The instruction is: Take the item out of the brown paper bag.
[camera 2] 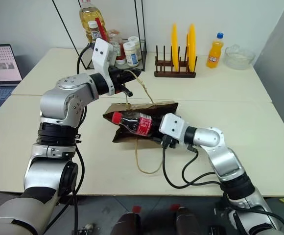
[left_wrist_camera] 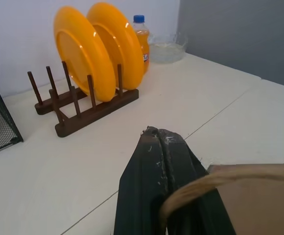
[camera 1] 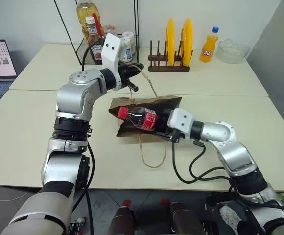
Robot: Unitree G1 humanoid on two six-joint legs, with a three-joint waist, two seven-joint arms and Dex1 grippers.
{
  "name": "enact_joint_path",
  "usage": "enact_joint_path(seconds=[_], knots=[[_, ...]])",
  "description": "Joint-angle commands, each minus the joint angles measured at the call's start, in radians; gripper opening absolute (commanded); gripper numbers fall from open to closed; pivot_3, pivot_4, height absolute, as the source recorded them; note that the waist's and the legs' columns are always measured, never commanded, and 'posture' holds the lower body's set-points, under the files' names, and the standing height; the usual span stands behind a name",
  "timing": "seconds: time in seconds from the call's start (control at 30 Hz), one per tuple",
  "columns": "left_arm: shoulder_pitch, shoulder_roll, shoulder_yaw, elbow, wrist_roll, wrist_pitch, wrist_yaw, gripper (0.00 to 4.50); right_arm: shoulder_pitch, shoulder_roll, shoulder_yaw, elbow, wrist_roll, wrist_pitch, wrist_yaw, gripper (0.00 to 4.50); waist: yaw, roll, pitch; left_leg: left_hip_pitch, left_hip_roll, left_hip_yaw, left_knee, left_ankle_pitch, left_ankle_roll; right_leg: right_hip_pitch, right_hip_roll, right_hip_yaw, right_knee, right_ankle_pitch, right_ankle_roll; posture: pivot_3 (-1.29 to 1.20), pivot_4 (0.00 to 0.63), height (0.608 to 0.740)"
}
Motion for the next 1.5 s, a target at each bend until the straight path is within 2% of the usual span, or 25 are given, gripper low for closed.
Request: enact_joint_path(seconds=[0.03, 0.13, 0.23, 0.33, 0.4, 0.47, 0.57, 0.67, 0.9, 1.13, 1.17, 1.23, 1.4, 1.5], knots=[[-0.039, 0.003, 0.007, -0.001, 0.010, -0.030, -0.004, 0.00, 0.000, -0.034, -0.103, -0.166, 0.133, 0.069, 0.020, 3.22, 0.000, 0.000, 0.000, 0.000, 0.000, 0.000, 0.000, -0.001, 0.001, 0.000, 0.000, 0.000, 0.000, 0.000, 0.000, 0.00, 0.150, 0.740], [-0.040, 0.002, 0.007, 0.011, 0.018, -0.041, -0.006, 0.00, -0.017, -0.046, -0.191, -0.277, 0.263, 0.238, -0.035, 3.22, 0.001, 0.000, 0.000, 0.000, 0.000, -0.001, 0.000, -0.001, 0.002, 0.001, 0.000, -0.001, 0.000, 0.000, 0.000, 0.00, 0.150, 0.740], [-0.035, 0.003, 0.009, 0.008, 0.019, -0.043, -0.008, 0.00, -0.057, -0.060, -0.278, -0.317, 0.327, 0.376, -0.118, 3.22, 0.001, 0.000, 0.000, 0.000, 0.000, -0.001, 0.000, -0.001, 0.002, 0.001, 0.000, -0.001, 0.000, 0.000, 0.000, 0.00, 0.150, 0.740], [-0.024, 0.005, 0.010, -0.003, 0.017, -0.040, -0.010, 0.00, -0.103, -0.115, -0.390, -0.256, 0.283, 0.465, -0.237, 3.22, 0.003, 0.000, 0.000, 0.000, 0.000, -0.001, 0.000, -0.001, 0.002, 0.001, 0.000, -0.001, 0.000, 0.000, 0.000, 0.00, 0.150, 0.740], [-0.020, 0.006, 0.011, -0.007, 0.015, -0.039, -0.012, 0.00, -0.103, -0.184, -0.417, -0.188, 0.216, 0.511, -0.297, 3.22, 0.007, 0.000, 0.000, 0.000, 0.000, -0.001, 0.000, -0.001, 0.002, 0.001, 0.000, -0.001, 0.000, 0.000, 0.000, 0.00, 0.150, 0.740], [-0.017, 0.005, 0.012, -0.011, 0.013, -0.037, -0.013, 0.00, -0.071, -0.280, -0.399, -0.116, 0.154, 0.539, -0.310, 3.22, 0.016, 0.000, 0.000, 0.000, 0.000, 0.000, 0.000, -0.001, 0.002, 0.001, 0.000, 0.000, -0.001, 0.000, 0.000, 0.00, 0.150, 0.740], [-0.016, -0.003, 0.011, -0.017, 0.010, -0.034, -0.012, 0.00, 0.002, -0.423, -0.320, -0.035, 0.085, 0.512, -0.252, 3.22, 0.025, 0.000, 0.000, 0.000, -0.001, 0.001, 0.000, -0.001, 0.002, 0.000, -0.001, 0.000, -0.002, 0.000, 0.000, 0.00, 0.150, 0.740], [-0.016, -0.011, 0.012, -0.024, 0.005, -0.029, -0.013, 0.00, 0.032, -0.486, -0.254, 0.027, 0.051, 0.491, -0.206, 3.22, 0.022, 0.001, 0.000, -0.001, -0.001, 0.006, -0.001, -0.001, 0.002, -0.002, -0.001, 0.004, -0.001, 0.000, 0.000, 0.00, 0.150, 0.740], [-0.009, -0.020, 0.011, -0.040, 0.005, -0.020, -0.015, 0.00, 0.019, -0.517, -0.137, 0.232, -0.008, 0.409, -0.106, 3.22, 0.003, 0.001, 0.001, -0.001, 0.000, 0.010, 0.000, 0.000, 0.003, -0.006, -0.001, 0.008, 0.002, 0.001, 0.001, 0.00, 0.150, 0.740], [0.017, -0.016, 0.022, -0.087, 0.001, 0.002, -0.003, 0.00, 0.004, -0.490, -0.116, 0.337, -0.017, 0.386, -0.068, 3.22, 0.003, 0.001, 0.001, -0.002, 0.000, 0.010, 0.000, 0.000, 0.003, -0.006, -0.001, 0.009, 0.002, 0.001, 0.001, 0.00, 0.150, 0.740], [0.020, -0.014, 0.024, -0.092, 0.001, 0.006, 0.000, 0.00, 0.000, -0.484, -0.122, 0.337, -0.017, 0.378, -0.075, 3.96, 0.003, 0.001, 0.001, -0.001, 0.000, 0.010, 0.000, 0.000, 0.003, -0.006, -0.001, 0.009, 0.002, 0.001, 0.001, 0.00, 0.150, 0.740], [0.024, -0.010, 0.027, -0.101, 0.001, 0.011, 0.005, 0.00, -0.003, -0.476, -0.138, 0.328, -0.012, 0.346, -0.074, 4.46, 0.002, 0.001, 0.001, -0.001, 0.000, 0.010, 0.000, 0.000, 0.003, -0.006, -0.001, 0.009, 0.002, 0.001, 0.002, 0.00, 0.150, 0.740], [0.036, -0.001, 0.030, -0.111, 0.002, 0.017, 0.011, 0.00, 0.011, -0.482, -0.195, 0.277, 0.017, 0.313, -0.059, 4.46, 0.003, 0.001, 0.001, -0.002, 0.000, 0.010, 0.000, 0.000, 0.003, -0.006, -0.001, 0.009, 0.002, 0.001, 0.002, 0.00, 0.150, 0.740], [0.038, 0.010, 0.027, -0.104, 0.006, 0.005, 0.001, 0.00, 0.000, -0.446, -0.251, 0.213, 0.027, 0.281, -0.114, 4.46, 0.003, 0.001, 0.001, -0.001, 0.000, 0.010, 0.000, 0.000, 0.003, -0.006, -0.001, 0.008, 0.002, 0.001, 0.002, 0.00, 0.150, 0.740]])
